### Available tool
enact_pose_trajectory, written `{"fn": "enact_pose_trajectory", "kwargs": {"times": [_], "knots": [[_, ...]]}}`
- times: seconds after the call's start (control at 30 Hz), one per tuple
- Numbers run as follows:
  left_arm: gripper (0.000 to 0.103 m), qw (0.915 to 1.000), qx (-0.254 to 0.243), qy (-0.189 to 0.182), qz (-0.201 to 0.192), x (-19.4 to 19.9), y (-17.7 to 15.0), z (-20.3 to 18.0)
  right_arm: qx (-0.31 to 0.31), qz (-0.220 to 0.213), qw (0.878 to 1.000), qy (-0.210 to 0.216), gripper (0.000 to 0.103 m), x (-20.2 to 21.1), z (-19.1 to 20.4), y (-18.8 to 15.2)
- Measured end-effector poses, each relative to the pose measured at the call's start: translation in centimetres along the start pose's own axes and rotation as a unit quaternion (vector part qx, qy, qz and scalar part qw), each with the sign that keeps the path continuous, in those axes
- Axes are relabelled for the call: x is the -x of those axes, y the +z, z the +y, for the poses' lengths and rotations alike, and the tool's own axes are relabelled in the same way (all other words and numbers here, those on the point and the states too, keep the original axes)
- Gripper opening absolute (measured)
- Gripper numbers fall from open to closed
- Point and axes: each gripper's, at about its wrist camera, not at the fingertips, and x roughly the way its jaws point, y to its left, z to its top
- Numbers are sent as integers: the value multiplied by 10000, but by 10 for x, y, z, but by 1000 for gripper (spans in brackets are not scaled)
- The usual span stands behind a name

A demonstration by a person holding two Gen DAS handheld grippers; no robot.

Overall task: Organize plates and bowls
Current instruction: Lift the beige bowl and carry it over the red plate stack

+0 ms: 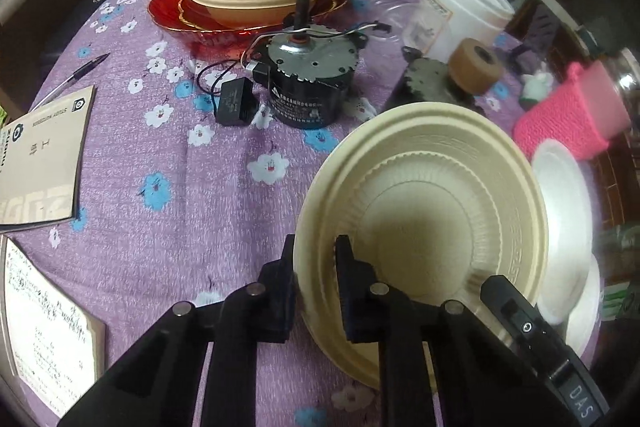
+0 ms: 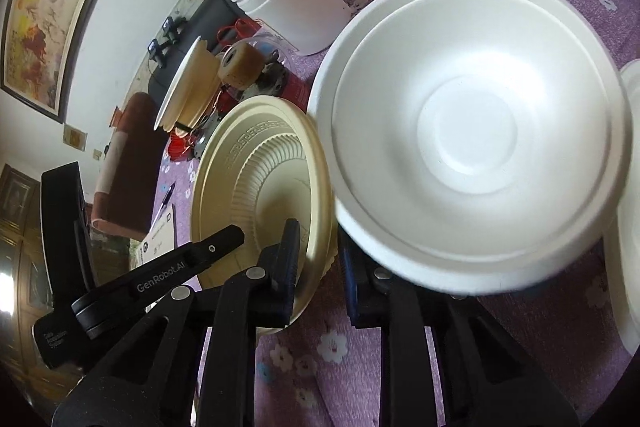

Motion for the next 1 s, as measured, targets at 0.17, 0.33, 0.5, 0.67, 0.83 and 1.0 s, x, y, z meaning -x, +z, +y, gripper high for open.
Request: {"fn": "enact_pose_trajectory", "kwargs": {"times": [0.17, 0.33, 0.5, 0.67, 0.83, 1.0], "knots": [[15, 9999, -67, 58, -89, 35, -25, 0, 96, 16, 9998, 170, 19, 30, 5, -22], [15, 9995, -82, 78, -297, 87, -70, 6, 466, -77, 9984, 315, 18, 75, 22, -63], [16, 9983, -4, 106, -566, 133, -127, 17, 762, -126, 9957, 516, 18, 119, 32, -111], [16, 9970, 157, 33, -757, 162, -181, 28, 1060, -130, 9922, 637, 18, 147, 34, -153], [16, 9938, 240, 61, -1082, 175, -229, 32, 1398, -205, 9877, 667, 18, 166, 28, -193], [16, 9893, 337, 211, -1402, 171, -270, 31, 1557, -79, 9857, 646, 17, 169, 12, -223]]}}
